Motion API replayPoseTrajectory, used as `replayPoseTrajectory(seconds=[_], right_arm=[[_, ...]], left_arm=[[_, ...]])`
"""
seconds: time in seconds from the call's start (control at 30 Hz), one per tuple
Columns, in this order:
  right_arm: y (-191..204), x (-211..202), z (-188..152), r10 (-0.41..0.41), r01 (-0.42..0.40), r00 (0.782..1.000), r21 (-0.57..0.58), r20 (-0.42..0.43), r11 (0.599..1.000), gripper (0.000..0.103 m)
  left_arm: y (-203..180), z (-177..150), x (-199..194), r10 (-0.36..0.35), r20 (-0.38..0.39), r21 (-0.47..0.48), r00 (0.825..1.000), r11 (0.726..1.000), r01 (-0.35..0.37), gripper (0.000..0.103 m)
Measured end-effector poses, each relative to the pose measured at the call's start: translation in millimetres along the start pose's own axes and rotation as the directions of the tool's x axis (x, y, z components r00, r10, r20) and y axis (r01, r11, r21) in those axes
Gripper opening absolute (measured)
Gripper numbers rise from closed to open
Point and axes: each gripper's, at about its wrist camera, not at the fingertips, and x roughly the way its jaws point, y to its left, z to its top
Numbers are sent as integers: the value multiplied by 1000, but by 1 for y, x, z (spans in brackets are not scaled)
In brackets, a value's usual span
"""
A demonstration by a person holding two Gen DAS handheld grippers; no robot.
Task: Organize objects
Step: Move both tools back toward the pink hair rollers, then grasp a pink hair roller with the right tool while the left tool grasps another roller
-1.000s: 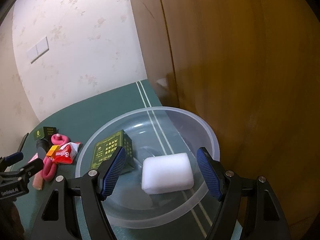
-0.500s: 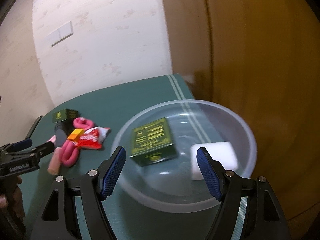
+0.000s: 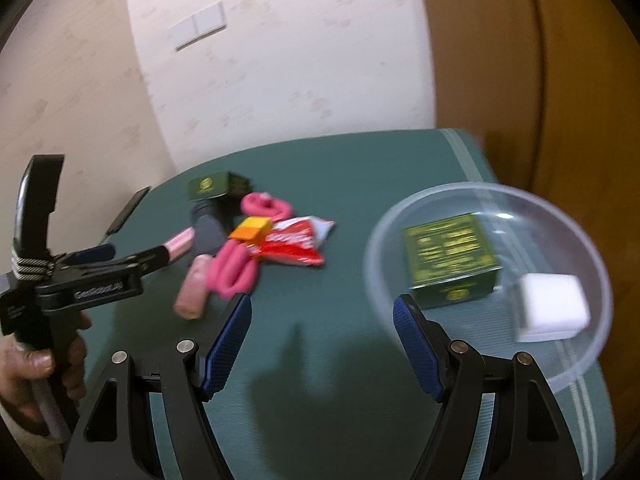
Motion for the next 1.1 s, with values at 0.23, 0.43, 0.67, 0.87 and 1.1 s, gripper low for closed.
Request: replayPoseTrajectory(seconds=[0.23,0.43,0.67,0.87,1.1], right_arm=[[23,18,2,88,-88,993,5,-72,996,75],[51,35,4,142,-145,982,-18,-127,989,71],[81,54,6,172,-186,968,-59,-180,981,50],[102,75,5,173,-202,957,-106,-231,974,38],[108,93,7,119,-155,963,-134,-243,979,35]], left_arm=[[25,-3,5,30,-7,-30,1000,999,-30,102],[41,-5,6,63,-1,-42,998,997,-63,102],[54,-6,7,61,-7,-72,998,996,-61,102],[59,-7,7,52,-11,-92,999,994,-53,102],[58,-8,6,43,-7,-89,999,995,-43,102]])
